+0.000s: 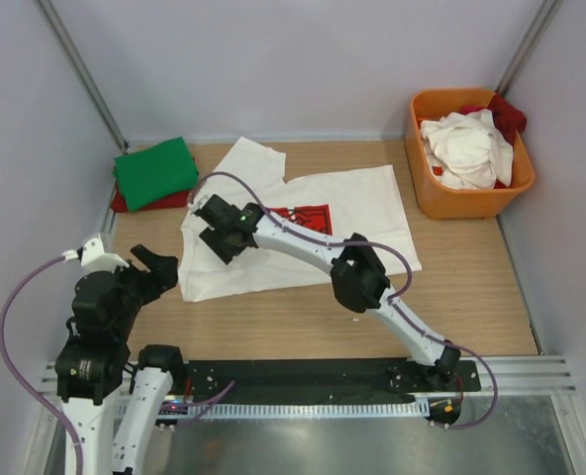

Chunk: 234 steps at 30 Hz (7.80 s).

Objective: Fold and stack the t-shirts
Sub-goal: Fold the tshirt

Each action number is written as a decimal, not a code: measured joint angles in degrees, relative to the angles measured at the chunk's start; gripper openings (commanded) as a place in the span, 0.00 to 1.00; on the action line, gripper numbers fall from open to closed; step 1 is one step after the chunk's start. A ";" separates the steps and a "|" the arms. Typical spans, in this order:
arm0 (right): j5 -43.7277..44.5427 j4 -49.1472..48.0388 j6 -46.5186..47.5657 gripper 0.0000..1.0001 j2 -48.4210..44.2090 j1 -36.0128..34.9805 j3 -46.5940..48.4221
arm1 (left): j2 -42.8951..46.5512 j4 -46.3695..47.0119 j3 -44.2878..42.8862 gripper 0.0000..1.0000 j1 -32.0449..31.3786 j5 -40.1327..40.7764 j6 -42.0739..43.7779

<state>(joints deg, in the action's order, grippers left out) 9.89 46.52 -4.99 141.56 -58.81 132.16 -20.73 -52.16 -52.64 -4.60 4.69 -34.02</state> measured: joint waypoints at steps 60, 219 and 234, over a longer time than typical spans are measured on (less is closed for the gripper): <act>19.23 -15.37 10.78 0.08 5.27 6.73 -0.72 | -2.99 0.04 1.25 0.75 2.12 -1.31 -0.04; 5.51 -13.79 -25.03 0.81 -38.84 47.15 -40.26 | -101.72 20.20 -61.37 0.00 -1.27 -23.15 1.49; 6.64 -5.35 -21.64 0.66 -10.25 50.23 -16.96 | -89.90 13.29 -42.75 0.00 -1.44 -22.62 7.48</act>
<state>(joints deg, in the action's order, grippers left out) 16.53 41.17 -26.63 131.31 -8.58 115.20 -110.63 -38.87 -95.39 -6.04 -17.93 -26.55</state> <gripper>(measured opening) 0.659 0.004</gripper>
